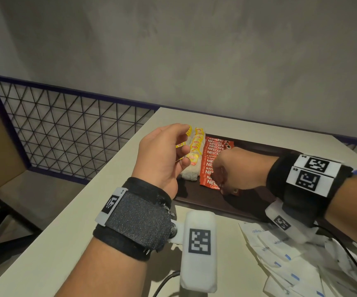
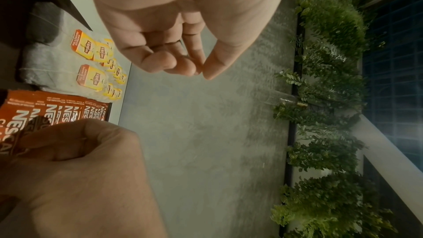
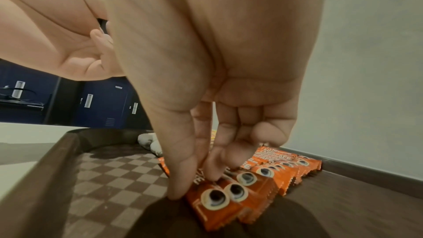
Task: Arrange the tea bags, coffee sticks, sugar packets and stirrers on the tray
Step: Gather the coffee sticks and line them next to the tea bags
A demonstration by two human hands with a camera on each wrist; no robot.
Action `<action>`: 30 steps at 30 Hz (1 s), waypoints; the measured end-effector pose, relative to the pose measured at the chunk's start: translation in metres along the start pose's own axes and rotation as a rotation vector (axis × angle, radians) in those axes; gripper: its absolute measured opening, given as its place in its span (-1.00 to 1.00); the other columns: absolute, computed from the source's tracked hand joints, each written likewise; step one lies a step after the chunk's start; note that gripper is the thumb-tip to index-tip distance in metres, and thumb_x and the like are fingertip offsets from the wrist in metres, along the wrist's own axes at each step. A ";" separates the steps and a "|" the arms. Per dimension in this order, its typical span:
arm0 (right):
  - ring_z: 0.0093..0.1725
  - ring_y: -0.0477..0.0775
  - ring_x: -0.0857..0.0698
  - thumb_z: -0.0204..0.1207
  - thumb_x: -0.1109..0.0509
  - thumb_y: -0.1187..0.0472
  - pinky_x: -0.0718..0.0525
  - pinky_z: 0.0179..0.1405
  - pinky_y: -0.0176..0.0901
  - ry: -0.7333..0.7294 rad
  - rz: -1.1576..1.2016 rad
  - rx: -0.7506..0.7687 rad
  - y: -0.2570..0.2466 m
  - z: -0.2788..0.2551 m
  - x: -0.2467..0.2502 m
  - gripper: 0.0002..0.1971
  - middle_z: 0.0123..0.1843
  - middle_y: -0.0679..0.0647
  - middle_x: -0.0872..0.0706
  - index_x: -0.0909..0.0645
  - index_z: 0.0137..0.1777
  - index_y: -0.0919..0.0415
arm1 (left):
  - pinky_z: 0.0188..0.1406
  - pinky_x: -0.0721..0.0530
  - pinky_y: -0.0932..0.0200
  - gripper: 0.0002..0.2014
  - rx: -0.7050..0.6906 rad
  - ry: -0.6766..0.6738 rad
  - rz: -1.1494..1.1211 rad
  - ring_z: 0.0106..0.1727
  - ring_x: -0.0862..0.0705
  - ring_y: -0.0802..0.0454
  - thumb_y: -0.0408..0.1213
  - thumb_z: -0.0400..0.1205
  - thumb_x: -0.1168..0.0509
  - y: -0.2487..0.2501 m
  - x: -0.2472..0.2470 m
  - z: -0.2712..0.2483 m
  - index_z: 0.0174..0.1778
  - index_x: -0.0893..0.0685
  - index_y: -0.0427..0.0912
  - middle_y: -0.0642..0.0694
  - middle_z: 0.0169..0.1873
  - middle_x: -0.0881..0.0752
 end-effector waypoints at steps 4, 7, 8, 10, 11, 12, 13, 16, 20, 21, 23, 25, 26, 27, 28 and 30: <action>-0.11 -0.06 -0.69 0.44 -0.67 0.05 -0.79 -0.04 -0.13 0.000 0.012 0.008 -0.003 0.003 0.000 -0.75 -0.08 -0.07 -0.74 -0.75 0.05 0.07 | -0.60 -0.50 0.28 -0.93 -0.003 0.002 -0.001 -0.50 -0.56 0.16 -0.29 0.62 -0.46 0.000 0.000 0.001 -0.18 -0.73 -0.13 0.06 -0.46 -0.70; -0.13 -0.12 -0.66 0.45 -0.66 0.02 -0.75 -0.10 -0.16 0.022 0.033 0.020 -0.005 -0.001 0.007 -0.75 -0.08 -0.10 -0.72 -0.75 0.05 0.03 | -0.61 -0.48 0.30 -0.90 -0.001 -0.015 -0.015 -0.52 -0.54 0.17 -0.30 0.62 -0.45 0.001 -0.002 0.001 -0.20 -0.68 -0.13 0.05 -0.45 -0.68; -0.14 -0.13 -0.65 0.47 -0.64 0.00 -0.71 -0.13 -0.18 0.043 0.046 0.021 -0.004 -0.004 0.013 -0.76 -0.07 -0.10 -0.71 -0.74 0.06 0.02 | -0.60 -0.47 0.31 -0.89 -0.003 -0.021 -0.022 -0.52 -0.53 0.17 -0.30 0.63 -0.44 0.002 -0.002 0.001 -0.19 -0.66 -0.12 0.04 -0.43 -0.66; -0.08 -0.08 -0.68 0.53 -0.59 -0.05 -0.72 -0.09 -0.15 0.094 0.108 0.017 -0.001 -0.017 0.030 -0.79 0.01 -0.07 -0.73 -0.72 0.05 -0.01 | -0.58 -0.48 0.31 -0.88 -0.012 -0.043 -0.043 -0.50 -0.53 0.16 -0.29 0.64 -0.43 0.007 -0.003 -0.002 -0.17 -0.62 -0.11 0.03 -0.39 -0.64; -0.03 -0.06 -0.71 0.55 -0.56 -0.07 -0.75 -0.01 -0.09 0.117 0.158 0.014 0.003 -0.026 0.037 -0.81 0.05 -0.06 -0.75 -0.71 0.04 -0.01 | -0.58 -0.49 0.31 -0.88 -0.018 -0.068 -0.053 -0.50 -0.53 0.17 -0.27 0.64 -0.43 0.011 -0.005 -0.004 -0.15 -0.61 -0.10 0.03 -0.38 -0.63; 0.01 -0.03 -0.72 0.58 -0.54 -0.07 -0.77 0.07 -0.01 0.135 0.200 0.008 0.009 -0.037 0.043 -0.82 0.07 -0.06 -0.75 -0.71 0.03 -0.01 | -0.58 -0.49 0.31 -0.88 -0.027 -0.096 -0.056 -0.50 -0.54 0.17 -0.26 0.64 -0.43 0.015 -0.010 -0.008 -0.13 -0.60 -0.09 0.03 -0.37 -0.63; 0.03 -0.02 -0.73 0.59 -0.52 -0.08 -0.78 0.10 0.03 0.150 0.229 0.002 0.015 -0.051 0.048 -0.83 0.06 -0.08 -0.76 -0.72 0.02 -0.02 | -0.57 -0.50 0.31 -0.89 -0.040 -0.126 -0.048 -0.49 -0.55 0.17 -0.24 0.65 -0.42 0.018 -0.016 -0.012 -0.12 -0.60 -0.08 0.04 -0.36 -0.63; -0.05 -0.12 -0.72 0.60 -0.49 -0.09 -0.73 -0.10 -0.12 0.115 0.271 -0.038 0.034 -0.104 0.044 -0.84 -0.08 -0.16 -0.76 -0.73 -0.03 -0.03 | -0.51 -0.50 0.25 -0.91 -0.152 -0.256 0.160 -0.45 -0.59 0.11 -0.25 0.66 -0.41 0.021 -0.045 -0.035 -0.16 -0.67 -0.07 0.03 -0.37 -0.64; -0.20 -0.21 -0.70 0.56 -0.47 -0.22 -0.63 -0.24 -0.31 -0.158 0.191 -0.166 0.063 -0.177 0.013 -0.77 -0.12 -0.20 -0.74 -0.70 0.10 -0.17 | -0.42 -0.63 0.16 -0.88 -0.320 -0.535 0.723 -0.31 -0.67 0.02 -0.18 0.65 -0.45 0.012 -0.092 -0.077 -0.06 -0.75 -0.15 -0.06 -0.24 -0.75; -0.16 -0.19 -0.73 0.54 -0.47 -0.26 -0.70 -0.17 -0.30 -0.212 0.179 -0.204 0.070 -0.192 0.005 -0.70 -0.07 -0.20 -0.75 -0.66 0.18 -0.18 | -0.36 -0.67 0.16 -0.84 -0.341 -0.610 0.917 -0.31 -0.69 0.07 -0.10 0.63 -0.46 0.005 -0.099 -0.086 -0.04 -0.76 -0.12 -0.03 -0.23 -0.78; -0.06 -0.14 -0.77 0.49 -0.49 -0.31 -0.77 0.01 -0.24 -0.233 0.194 -0.263 0.082 -0.215 -0.008 -0.58 -0.01 -0.21 -0.74 -0.60 0.28 -0.20 | -0.22 -0.66 0.20 -0.74 -0.377 -0.739 1.353 -0.27 -0.69 0.25 0.12 0.58 -0.45 -0.015 -0.104 -0.102 0.01 -0.74 0.03 0.13 -0.18 -0.78; -0.02 -0.11 -0.77 0.47 -0.49 -0.34 -0.76 0.03 -0.23 -0.200 0.216 -0.286 0.089 -0.234 -0.018 -0.51 0.01 -0.21 -0.74 -0.55 0.33 -0.22 | -0.01 -0.68 0.16 -0.57 -0.357 -0.853 1.694 -0.05 -0.67 0.26 0.30 0.54 -0.40 -0.036 -0.102 -0.117 0.20 -0.67 0.13 0.17 0.05 -0.71; 0.00 -0.09 -0.78 0.45 -0.49 -0.37 -0.77 0.07 -0.19 -0.185 0.233 -0.287 0.090 -0.242 -0.023 -0.47 0.03 -0.21 -0.73 -0.52 0.36 -0.23 | 0.13 -0.68 0.10 -0.44 -0.332 -0.896 1.794 0.08 -0.66 0.17 0.37 0.51 -0.40 -0.046 -0.100 -0.123 0.32 -0.61 0.14 0.14 0.17 -0.66; 0.03 -0.07 -0.78 0.43 -0.49 -0.39 -0.79 0.13 -0.14 -0.175 0.266 -0.293 0.090 -0.248 -0.029 -0.42 0.07 -0.21 -0.72 -0.49 0.39 -0.25 | 0.25 -0.66 0.03 -0.32 -0.311 -0.929 1.857 0.20 -0.63 0.10 0.41 0.47 -0.40 -0.054 -0.098 -0.130 0.43 -0.54 0.16 0.12 0.26 -0.59; 0.07 -0.04 -0.78 0.41 -0.49 -0.42 -0.79 0.17 -0.09 -0.170 0.312 -0.295 0.086 -0.253 -0.036 -0.37 0.12 -0.22 -0.70 -0.45 0.43 -0.26 | 0.32 -0.63 -0.01 -0.21 -0.297 -0.953 1.889 0.28 -0.59 0.05 0.44 0.42 -0.42 -0.062 -0.097 -0.135 0.51 -0.46 0.17 0.10 0.31 -0.53; 0.14 -0.02 -0.72 0.34 -0.51 -0.47 -0.77 0.22 -0.03 -0.152 0.352 -0.275 0.074 -0.256 -0.050 -0.22 0.24 -0.17 -0.62 -0.36 0.51 -0.26 | 0.42 -0.59 -0.04 -0.01 -0.271 -0.992 1.904 0.39 -0.52 0.02 0.48 0.30 -0.49 -0.076 -0.094 -0.143 0.62 -0.31 0.21 0.08 0.40 -0.44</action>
Point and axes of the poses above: each hand's wrist, its own z-axis towards the middle knuckle, its own x-axis out of the back of the hand, y = z × x, the point moved 6 cm from there along z, towards the middle knuckle
